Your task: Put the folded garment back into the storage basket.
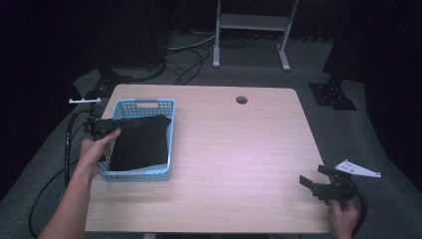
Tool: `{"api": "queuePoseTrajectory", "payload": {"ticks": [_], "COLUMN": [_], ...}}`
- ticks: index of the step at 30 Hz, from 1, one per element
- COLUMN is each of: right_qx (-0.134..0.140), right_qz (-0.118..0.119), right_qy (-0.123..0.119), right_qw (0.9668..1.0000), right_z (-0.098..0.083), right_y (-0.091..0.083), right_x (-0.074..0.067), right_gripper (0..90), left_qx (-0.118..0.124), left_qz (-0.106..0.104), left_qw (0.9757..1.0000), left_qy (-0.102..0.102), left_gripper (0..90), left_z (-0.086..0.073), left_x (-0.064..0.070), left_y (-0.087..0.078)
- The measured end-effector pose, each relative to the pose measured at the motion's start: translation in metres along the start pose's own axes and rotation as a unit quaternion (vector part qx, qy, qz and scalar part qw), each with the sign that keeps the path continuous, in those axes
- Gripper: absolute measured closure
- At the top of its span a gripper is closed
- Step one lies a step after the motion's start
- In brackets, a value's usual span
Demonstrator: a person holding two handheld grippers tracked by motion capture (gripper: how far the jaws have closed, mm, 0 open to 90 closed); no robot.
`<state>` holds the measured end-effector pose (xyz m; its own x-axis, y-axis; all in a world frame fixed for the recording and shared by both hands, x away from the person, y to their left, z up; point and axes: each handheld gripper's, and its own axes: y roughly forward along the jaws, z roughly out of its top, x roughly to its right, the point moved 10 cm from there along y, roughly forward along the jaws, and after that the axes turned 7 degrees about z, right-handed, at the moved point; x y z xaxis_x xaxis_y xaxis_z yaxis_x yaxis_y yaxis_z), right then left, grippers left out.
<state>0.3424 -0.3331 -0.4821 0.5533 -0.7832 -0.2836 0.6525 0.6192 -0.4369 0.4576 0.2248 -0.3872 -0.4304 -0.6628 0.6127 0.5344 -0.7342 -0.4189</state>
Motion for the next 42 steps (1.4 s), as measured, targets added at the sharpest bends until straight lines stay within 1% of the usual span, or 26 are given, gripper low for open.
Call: {"api": "queuePoseTrajectory", "payload": {"ticks": [3,5,8,11,12,15,16,19,22,24,27,32,33,34,35,39,41,42], "right_qx": [0.000,0.000,0.000,0.001,0.001,0.001,0.001,0.001,0.000,0.000,0.002,0.002,0.003,0.003,0.003,0.004,0.005,0.005], "right_qz": [0.001,0.002,0.002,0.004,0.005,0.005,0.007,0.008,0.009,0.010,0.012,0.014,0.015,0.016,0.017,0.019,0.020,0.021], "right_qy": [0.001,0.001,0.001,0.003,0.003,0.003,0.003,0.002,0.000,-0.001,0.001,-0.001,-0.001,-0.001,-0.001,-0.001,0.000,0.000], "right_qw": [1.0000,1.0000,1.0000,1.0000,1.0000,1.0000,1.0000,1.0000,1.0000,1.0000,0.9999,0.9999,0.9999,0.9999,0.9998,0.9998,0.9998,0.9998], "right_z": [0.000,0.000,0.000,0.000,0.000,0.000,0.000,0.000,0.000,0.000,0.000,0.001,0.001,0.001,0.001,0.001,0.001,0.001], "right_y": [0.000,0.000,0.000,0.000,0.000,0.000,0.000,0.000,0.000,0.000,0.000,0.000,0.000,0.000,-0.001,-0.001,-0.001,-0.001], "right_x": [0.000,0.000,0.000,0.000,0.000,0.000,0.000,-0.001,-0.001,-0.001,-0.001,-0.002,-0.002,-0.002,-0.002,-0.003,-0.003,-0.003], "right_gripper": [1.4,1.4,1.4,1.4,1.5,1.4,1.4,1.4,1.4,1.4,1.4,1.4,1.4,1.4,1.4,1.4,1.4,1.4], "left_qx": [0.007,0.016,0.023,0.029,0.035,0.041,0.045,0.048,0.053,0.054,0.054,0.061,0.060,0.058,0.056,0.056,0.059,0.058], "left_qz": [-0.001,-0.001,-0.005,0.003,0.002,0.002,0.004,0.006,0.003,0.006,0.005,-0.001,0.001,0.006,0.010,0.013,0.012,0.012], "left_qw": [1.0000,0.9998,0.9997,0.9995,0.9994,0.9992,0.9990,0.9988,0.9986,0.9985,0.9985,0.9981,0.9982,0.9982,0.9982,0.9982,0.9980,0.9981], "left_qy": [0.006,0.007,0.006,0.011,0.006,0.004,0.002,0.003,-0.002,-0.004,-0.003,-0.009,-0.010,-0.010,-0.015,-0.018,-0.021,-0.018], "left_gripper": [18.1,18.1,18.1,18.0,18.0,18.0,16.2,16.0,15.9,13.0,12.1,11.3,11.2,8.1,5.4,5.3,3.5,3.4], "left_z": [0.001,0.002,0.002,0.000,-0.001,-0.002,-0.003,-0.004,-0.004,-0.005,-0.006,-0.007,-0.007,-0.008,-0.008,-0.009,-0.008,-0.009], "left_x": [0.004,0.008,0.009,0.008,0.009,0.009,0.009,0.008,0.009,0.009,0.010,0.011,0.011,0.010,0.009,0.008,0.010,0.011], "left_y": [0.000,0.000,-0.001,-0.003,-0.005,-0.007,-0.009,-0.010,-0.011,-0.010,-0.009,-0.009,-0.009,-0.008,-0.008,-0.008,-0.006,-0.006]}}
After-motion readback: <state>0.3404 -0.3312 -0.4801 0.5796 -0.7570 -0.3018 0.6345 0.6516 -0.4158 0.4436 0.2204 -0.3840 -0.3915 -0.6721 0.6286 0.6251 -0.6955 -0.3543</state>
